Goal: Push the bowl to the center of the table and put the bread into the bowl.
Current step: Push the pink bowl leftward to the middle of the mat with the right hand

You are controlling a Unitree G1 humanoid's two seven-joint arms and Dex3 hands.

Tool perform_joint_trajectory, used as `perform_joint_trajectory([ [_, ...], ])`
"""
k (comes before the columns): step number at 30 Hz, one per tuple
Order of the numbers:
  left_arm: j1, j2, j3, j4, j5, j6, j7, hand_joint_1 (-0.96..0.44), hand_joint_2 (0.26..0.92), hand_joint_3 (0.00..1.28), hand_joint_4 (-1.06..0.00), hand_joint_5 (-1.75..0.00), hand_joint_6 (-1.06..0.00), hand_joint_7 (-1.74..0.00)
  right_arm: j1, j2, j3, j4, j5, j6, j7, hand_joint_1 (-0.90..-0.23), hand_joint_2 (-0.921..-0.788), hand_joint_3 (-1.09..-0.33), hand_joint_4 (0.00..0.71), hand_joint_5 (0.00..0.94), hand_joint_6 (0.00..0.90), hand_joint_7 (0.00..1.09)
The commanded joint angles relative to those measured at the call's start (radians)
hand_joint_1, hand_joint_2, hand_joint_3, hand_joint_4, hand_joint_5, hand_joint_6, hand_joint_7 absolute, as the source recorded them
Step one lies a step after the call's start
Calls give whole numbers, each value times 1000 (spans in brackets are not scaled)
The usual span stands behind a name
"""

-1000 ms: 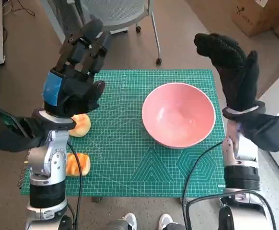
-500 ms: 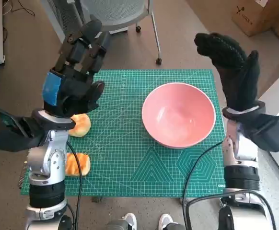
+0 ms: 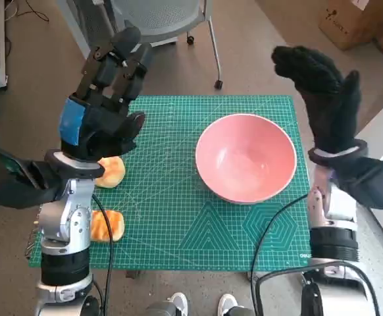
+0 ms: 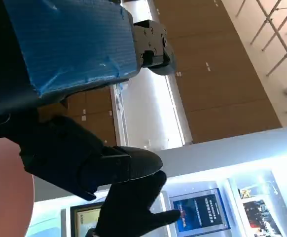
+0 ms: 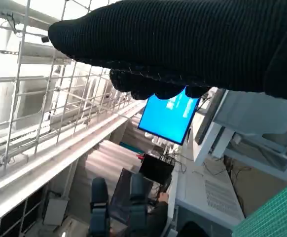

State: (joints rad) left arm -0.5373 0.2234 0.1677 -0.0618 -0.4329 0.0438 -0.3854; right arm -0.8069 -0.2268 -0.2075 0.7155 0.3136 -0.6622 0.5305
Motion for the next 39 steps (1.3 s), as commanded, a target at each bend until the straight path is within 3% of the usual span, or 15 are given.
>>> perform_joint_trajectory([
  [1,6,-6,1,-21,6,-12,7,-459,677,606,-54,-6,1,-591,-28,-59,-51,147,9,-35,25,-632,-921,-487,258,0,392,0],
  [7,17,-8,-2,-21,11,-20,12,-460,677,603,-55,-7,1,-591,-40,-104,-78,304,-49,-71,-68,-630,-921,-519,221,0,368,0],
  [11,22,-8,-1,-15,11,-25,10,-460,678,599,-56,-7,1,-590,-39,-120,-76,409,-101,-77,-177,-594,-921,-576,190,0,350,0],
  [14,25,-7,0,-13,12,-28,9,-460,679,596,-56,-8,1,-590,-29,-122,-69,469,-135,-66,-253,-571,-921,-615,180,0,340,0],
  [20,28,-5,2,-19,9,-24,10,-464,684,589,-56,-8,1,-591,-5,-106,-65,552,-172,-5,-336,-558,-921,-646,153,0,314,0],
  [30,40,-7,-3,-30,14,-24,19,-472,691,581,-57,-9,1,-590,35,-58,-63,600,-197,135,-391,-529,-921,-697,159,8,307,5],
  [39,51,-2,3,-28,8,-25,15,-477,695,569,-58,-11,1,-590,56,-1,-62,608,-215,190,-397,-564,-921,-703,196,19,349,25],
])
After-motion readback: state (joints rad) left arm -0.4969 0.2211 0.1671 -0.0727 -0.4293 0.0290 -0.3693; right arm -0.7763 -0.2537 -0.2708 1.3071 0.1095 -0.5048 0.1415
